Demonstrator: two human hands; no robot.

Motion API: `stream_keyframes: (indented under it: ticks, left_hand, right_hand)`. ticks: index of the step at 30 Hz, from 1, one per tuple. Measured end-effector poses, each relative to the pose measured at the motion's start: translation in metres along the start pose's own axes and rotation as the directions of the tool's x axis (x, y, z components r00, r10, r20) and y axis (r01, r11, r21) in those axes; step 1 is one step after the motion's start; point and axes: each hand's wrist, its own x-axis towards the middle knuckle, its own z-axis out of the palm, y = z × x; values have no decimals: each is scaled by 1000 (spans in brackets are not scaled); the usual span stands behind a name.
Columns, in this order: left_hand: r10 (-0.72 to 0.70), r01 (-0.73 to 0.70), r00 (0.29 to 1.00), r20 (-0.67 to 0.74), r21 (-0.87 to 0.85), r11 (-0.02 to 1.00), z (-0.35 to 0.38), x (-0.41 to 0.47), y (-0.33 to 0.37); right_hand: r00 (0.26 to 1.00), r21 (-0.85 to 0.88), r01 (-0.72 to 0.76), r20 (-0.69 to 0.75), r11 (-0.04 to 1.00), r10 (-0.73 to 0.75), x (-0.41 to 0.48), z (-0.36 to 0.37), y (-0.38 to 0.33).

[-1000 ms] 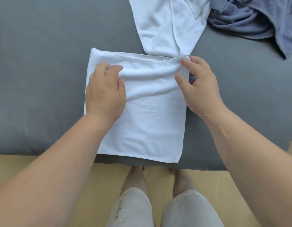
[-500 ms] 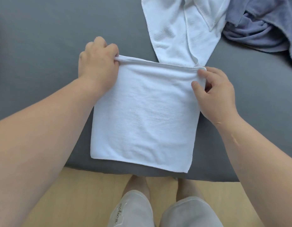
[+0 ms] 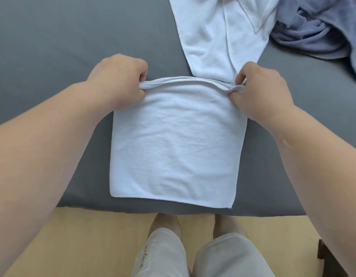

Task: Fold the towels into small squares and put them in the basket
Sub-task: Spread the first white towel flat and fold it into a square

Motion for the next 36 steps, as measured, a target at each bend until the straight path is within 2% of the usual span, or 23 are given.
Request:
stream_keyframes:
  ticks: [4,6,10,13,15,17,19,22,25,30,33,36]
  left_hand:
    - [-12,11,1000,-21,-68,998,-8,-8,-2]
    - [-12,6,999,-43,-127,992,-17,-9,-2]
    - [1,-43,982,-190,-212,976,-31,-6,-1]
    - [-52,-33,955,-292,-278,960,-36,-5,3]
    - [-69,-8,933,-352,-212,977,-35,-6,9]
    - [-44,5,919,-392,-99,995,-32,-9,13]
    - [-17,-7,911,-412,-57,998,-26,-16,15]
    - [22,-43,894,-447,-36,998,-10,-37,14]
    - [-12,-15,894,-448,-57,998,17,-70,11]
    - [63,-91,870,-488,-32,995,68,-125,9]
    - [9,-60,839,-545,-75,995,84,-147,12]
    - [19,-82,821,-571,-85,993,95,-165,21]
  right_hand:
    - [995,-81,103,4,991,-103,-1,-2,5]
    - [986,-104,152,-49,983,-158,-1,-4,7]
    - [959,-82,173,-211,982,-186,2,-14,11]
    - [930,-102,197,-297,975,-219,10,-31,15]
    - [916,-122,208,-324,970,-237,12,-39,16]
    - [909,-125,241,-319,963,-269,9,-42,17]
    - [903,-106,275,-313,956,-294,0,-42,18]
    - [905,-73,302,-293,951,-310,-26,-34,24]
    - [914,-20,346,-220,938,-342,-65,-14,32]
    - [914,22,393,-120,919,-388,-120,20,54]
    - [896,12,426,-142,905,-420,-140,28,59]
    - [892,24,417,-205,909,-404,-153,31,59]
